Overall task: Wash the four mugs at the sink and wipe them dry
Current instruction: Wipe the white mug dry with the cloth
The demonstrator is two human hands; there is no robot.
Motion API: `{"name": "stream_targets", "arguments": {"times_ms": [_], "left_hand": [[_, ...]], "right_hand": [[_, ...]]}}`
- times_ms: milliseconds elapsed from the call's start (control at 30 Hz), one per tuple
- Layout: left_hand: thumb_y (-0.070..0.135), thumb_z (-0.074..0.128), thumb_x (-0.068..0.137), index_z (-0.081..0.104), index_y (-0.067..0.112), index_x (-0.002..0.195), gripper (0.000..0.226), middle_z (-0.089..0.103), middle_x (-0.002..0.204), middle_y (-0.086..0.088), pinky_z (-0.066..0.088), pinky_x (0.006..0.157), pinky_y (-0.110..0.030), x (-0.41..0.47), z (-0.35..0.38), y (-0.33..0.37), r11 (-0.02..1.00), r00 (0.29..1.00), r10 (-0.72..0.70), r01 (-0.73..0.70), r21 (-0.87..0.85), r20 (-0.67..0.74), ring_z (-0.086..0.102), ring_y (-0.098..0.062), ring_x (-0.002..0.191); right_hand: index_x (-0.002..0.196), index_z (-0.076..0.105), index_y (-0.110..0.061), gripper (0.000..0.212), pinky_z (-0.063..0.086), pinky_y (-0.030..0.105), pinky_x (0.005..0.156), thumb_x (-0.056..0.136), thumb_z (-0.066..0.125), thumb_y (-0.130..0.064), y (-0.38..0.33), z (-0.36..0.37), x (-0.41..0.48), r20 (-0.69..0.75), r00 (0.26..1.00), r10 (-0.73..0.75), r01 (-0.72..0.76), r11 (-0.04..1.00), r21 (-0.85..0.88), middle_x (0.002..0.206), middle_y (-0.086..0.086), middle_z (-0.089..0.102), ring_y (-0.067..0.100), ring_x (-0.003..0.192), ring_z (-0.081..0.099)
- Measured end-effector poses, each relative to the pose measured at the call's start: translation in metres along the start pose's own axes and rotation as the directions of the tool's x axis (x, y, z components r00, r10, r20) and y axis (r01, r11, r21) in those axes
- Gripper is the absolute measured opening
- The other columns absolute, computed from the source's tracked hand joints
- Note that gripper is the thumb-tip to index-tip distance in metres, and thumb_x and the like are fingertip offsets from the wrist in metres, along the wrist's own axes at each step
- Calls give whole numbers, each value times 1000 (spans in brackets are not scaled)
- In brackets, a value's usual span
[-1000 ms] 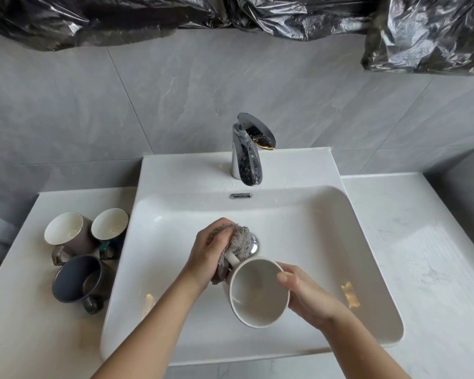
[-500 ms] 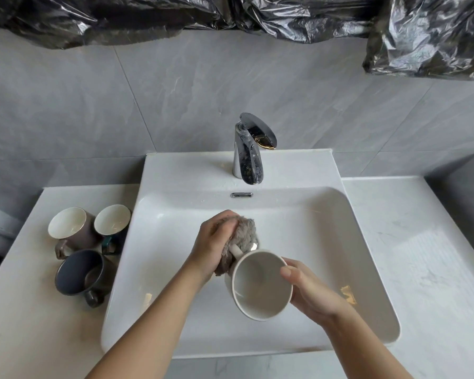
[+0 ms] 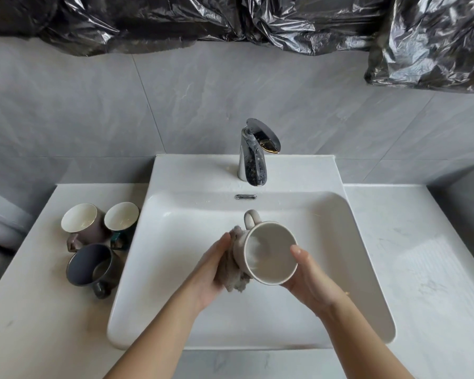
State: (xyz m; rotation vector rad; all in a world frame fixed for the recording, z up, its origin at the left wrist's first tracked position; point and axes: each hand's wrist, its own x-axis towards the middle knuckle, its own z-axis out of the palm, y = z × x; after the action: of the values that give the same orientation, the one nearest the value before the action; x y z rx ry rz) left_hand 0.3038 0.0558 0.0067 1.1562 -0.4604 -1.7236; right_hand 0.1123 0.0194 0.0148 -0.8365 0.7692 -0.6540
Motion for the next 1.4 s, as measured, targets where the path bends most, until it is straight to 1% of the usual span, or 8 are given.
{"name": "stream_targets", "arguments": {"times_ms": [233,367,567,700,900,1100,1267,1400], "left_hand": [[53,90,50,57,15,131,95,64,126,-14,56,73,-47,4,1,-7,988,999,39,-43,-151,-28,62,-34,108],[48,82,57,61,12,121,77,67,109,-16,49,64,-42,5,0,-12,986,984,76,-97,-135,-158,62,-35,86],[72,61,69,56,19,110,67,66,94,-17,45,58,-36,-2,10,-13,969,933,217,-171,177,-288,62,-32,74],[43,41,99,55,44,104,15,68,97,8,48,76,-26,-10,21,-8,829,852,459,-310,465,-250,62,-17,92],[27,34,100,38,27,142,42,46,146,13,30,110,-18,-12,18,-11,432,663,738,-606,668,124,40,-7,137],[39,40,92,64,20,116,38,66,96,-18,50,71,-31,-11,24,-4,839,881,451,-362,407,-144,61,-19,83],[29,39,101,63,-1,90,40,63,70,-21,46,47,-25,-7,20,29,903,951,214,-106,417,-222,58,-22,55],[37,41,98,66,10,93,37,55,67,-22,47,53,-29,1,29,37,817,900,379,-216,534,-215,50,-20,56]], "right_hand": [[126,67,-27,52,49,50,101,87,53,-60,-9,1,8,-122,992,-31,1,971,-237,132,4,63,29,126,54],[126,60,-38,43,59,40,85,87,49,-52,-14,5,8,-156,980,-124,53,916,-398,127,-5,62,14,115,60],[135,41,-28,91,49,22,86,59,72,-66,-13,15,10,-177,978,-108,-5,841,-540,126,-8,57,5,115,58],[125,54,-23,65,57,35,75,69,72,-51,-15,19,14,-256,966,-47,-20,967,-252,118,6,61,13,99,67],[98,64,-23,20,60,40,58,93,55,-39,-17,21,15,-261,947,187,-118,958,261,88,8,70,27,79,70],[123,52,-20,62,54,28,75,69,66,-47,-6,17,17,-257,911,-322,257,932,-255,114,6,62,16,102,60],[133,38,-24,72,48,39,80,70,70,-40,12,2,15,-104,847,-521,318,654,-686,107,-3,53,19,95,54],[124,47,-25,65,56,34,83,66,65,-46,14,33,13,-326,863,-386,293,908,-300,116,0,58,16,105,59]]}}
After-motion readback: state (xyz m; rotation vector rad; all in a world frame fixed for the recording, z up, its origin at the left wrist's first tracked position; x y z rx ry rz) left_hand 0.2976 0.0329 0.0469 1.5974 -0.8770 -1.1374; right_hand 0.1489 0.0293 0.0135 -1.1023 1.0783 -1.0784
